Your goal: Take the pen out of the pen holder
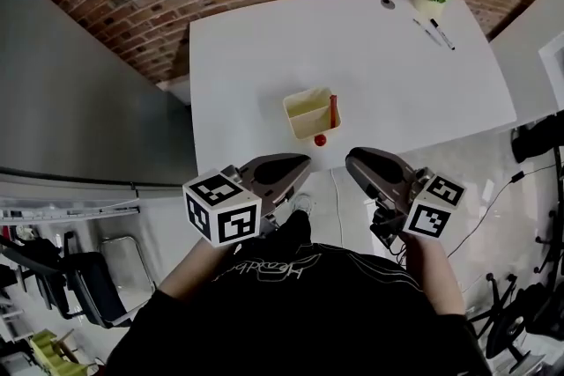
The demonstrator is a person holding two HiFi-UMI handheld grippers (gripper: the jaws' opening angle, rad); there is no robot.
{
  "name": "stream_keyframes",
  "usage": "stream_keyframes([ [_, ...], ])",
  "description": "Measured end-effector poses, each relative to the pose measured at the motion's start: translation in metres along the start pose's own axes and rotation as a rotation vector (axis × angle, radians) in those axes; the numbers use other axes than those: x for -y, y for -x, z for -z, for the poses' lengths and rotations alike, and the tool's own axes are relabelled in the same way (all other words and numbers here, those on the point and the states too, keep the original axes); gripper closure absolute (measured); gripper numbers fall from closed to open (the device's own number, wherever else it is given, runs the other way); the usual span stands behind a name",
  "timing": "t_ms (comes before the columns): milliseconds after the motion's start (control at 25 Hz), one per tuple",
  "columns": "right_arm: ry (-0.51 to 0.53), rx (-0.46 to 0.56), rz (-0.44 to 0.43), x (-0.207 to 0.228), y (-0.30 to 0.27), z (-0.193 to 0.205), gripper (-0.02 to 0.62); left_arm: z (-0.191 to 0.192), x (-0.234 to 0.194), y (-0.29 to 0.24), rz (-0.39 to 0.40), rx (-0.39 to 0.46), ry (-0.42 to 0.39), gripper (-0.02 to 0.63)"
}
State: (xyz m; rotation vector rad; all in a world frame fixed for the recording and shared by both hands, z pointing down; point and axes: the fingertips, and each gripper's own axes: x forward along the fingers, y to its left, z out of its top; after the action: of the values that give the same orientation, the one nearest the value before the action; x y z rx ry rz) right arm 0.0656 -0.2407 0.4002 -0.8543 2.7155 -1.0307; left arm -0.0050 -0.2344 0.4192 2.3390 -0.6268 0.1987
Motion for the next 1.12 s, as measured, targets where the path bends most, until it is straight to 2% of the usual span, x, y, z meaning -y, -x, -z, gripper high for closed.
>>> stream_keyframes([
  [80, 0.001, -0.003, 0.021, 0.011, -0.006, -0.001, 0.54, -0.001, -0.008, -0.004, 0.006, -0.008, 0.01, 0.601],
  [120, -0.001, -0.009, 0.032, 0.016, -0.009, 0.0, 0.514, -0.001, -0.012, -0.005, 0.007, -0.012, 0.016, 0.601],
  [600, 0.03, -0.06, 0.169, 0.076, -0.04, -0.003, 0.488, -0.019, -0.049, -0.013, 0.026, -0.022, 0.045, 0.601],
  [800, 0.102, -0.105, 0.22, 0.097, -0.048, 0.0, 0.476, -0.024, -0.063, -0.017, 0.023, -0.022, 0.055, 0.601],
  [1000, 0.12, -0.132, 0.252, 0.114, -0.059, 0.005, 0.474, -0.026, -0.076, -0.017, 0.021, -0.019, 0.076, 0.601],
  [1120, 0.179, -0.176, 0.286, 0.126, -0.065, 0.009, 0.474, -0.028, -0.083, -0.016, 0.019, -0.017, 0.089, 0.601],
])
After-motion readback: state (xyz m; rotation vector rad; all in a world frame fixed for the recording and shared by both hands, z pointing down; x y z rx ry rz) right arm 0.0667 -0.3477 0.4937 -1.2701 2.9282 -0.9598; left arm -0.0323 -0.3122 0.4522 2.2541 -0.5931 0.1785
